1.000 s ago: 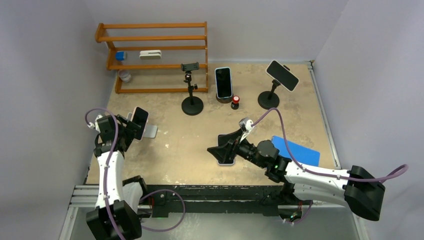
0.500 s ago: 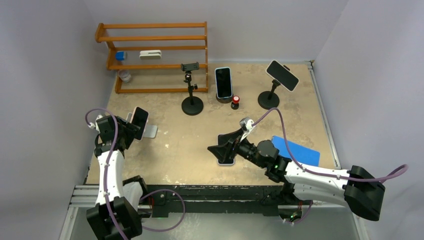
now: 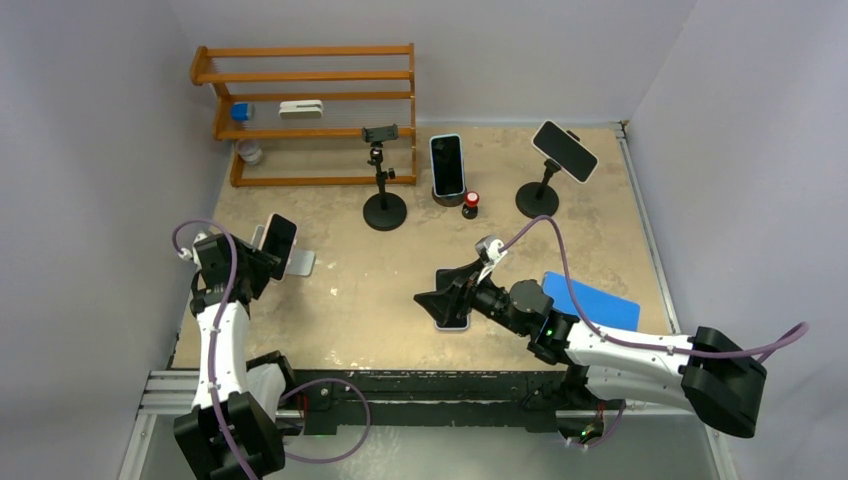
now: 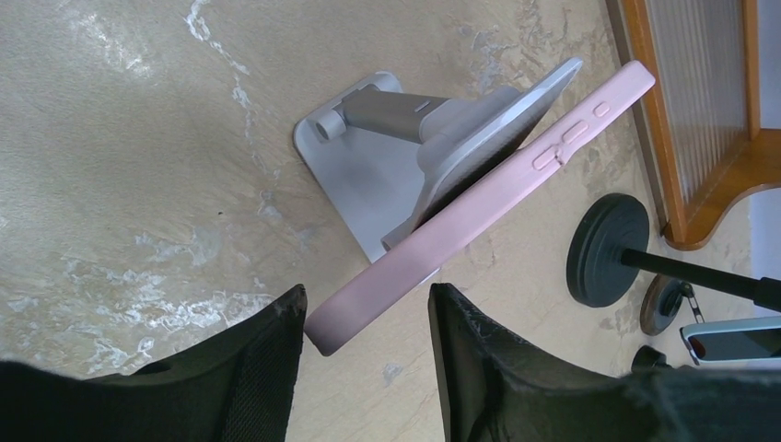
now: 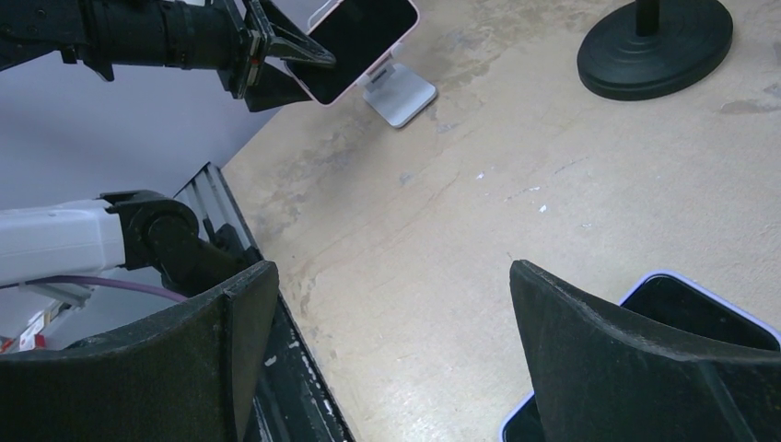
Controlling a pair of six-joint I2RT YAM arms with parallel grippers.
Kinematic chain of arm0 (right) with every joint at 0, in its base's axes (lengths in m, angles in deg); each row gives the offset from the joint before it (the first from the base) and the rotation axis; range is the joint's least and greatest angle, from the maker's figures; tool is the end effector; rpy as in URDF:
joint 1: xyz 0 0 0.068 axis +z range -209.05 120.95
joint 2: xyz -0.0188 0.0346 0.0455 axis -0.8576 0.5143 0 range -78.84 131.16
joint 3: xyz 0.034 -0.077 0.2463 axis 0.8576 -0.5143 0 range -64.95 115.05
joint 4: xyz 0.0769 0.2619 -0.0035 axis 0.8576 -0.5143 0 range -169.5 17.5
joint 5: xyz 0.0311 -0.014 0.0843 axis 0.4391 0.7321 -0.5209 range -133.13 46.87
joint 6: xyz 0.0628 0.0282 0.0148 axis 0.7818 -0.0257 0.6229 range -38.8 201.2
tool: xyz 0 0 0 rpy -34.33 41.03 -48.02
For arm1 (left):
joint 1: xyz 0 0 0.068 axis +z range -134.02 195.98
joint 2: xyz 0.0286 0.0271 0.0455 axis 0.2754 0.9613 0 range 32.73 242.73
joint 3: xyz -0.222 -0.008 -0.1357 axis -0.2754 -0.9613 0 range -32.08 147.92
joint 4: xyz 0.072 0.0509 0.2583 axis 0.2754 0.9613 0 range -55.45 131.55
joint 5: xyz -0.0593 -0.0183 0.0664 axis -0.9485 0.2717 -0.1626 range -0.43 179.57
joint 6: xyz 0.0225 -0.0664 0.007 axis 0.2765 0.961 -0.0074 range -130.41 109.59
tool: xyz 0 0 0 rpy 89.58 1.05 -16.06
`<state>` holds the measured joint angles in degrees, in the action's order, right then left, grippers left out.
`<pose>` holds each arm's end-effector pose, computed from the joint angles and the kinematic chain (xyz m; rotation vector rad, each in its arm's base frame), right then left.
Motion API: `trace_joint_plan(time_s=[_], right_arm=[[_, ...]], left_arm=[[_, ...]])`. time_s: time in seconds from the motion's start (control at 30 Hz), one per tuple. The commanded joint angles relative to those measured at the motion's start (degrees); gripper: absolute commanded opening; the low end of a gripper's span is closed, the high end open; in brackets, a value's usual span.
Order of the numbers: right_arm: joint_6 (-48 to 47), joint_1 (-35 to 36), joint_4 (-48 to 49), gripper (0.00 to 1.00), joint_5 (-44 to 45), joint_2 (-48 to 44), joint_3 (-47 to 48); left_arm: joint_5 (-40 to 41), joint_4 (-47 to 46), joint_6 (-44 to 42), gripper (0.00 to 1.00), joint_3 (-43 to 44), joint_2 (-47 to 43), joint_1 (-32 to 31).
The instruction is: Remove the phone from the phone stand
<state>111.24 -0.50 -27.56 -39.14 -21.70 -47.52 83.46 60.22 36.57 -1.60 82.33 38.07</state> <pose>0.1344 0.2121 0.2182 -0.3343 1.5641 1.1829 0.1999 0.0744 0.1846 -1.3010 1.9838 -0.3365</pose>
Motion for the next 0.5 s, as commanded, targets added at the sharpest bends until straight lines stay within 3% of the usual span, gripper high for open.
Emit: trace_joint_plan(time_s=[0.0, 0.47], right_arm=[[0.1, 0.0, 3.4, 0.96, 1.4, 0.0, 0.1], [-0.1, 0.0, 3.3, 0.96, 1.7, -0.3, 0.1]], left_arm=[[-0.9, -2.8, 0.0, 0.48, -0.1, -0.8, 0.5], [-1.3, -3.3, -0.2, 0.34, -0.7, -1.7, 0.5]])
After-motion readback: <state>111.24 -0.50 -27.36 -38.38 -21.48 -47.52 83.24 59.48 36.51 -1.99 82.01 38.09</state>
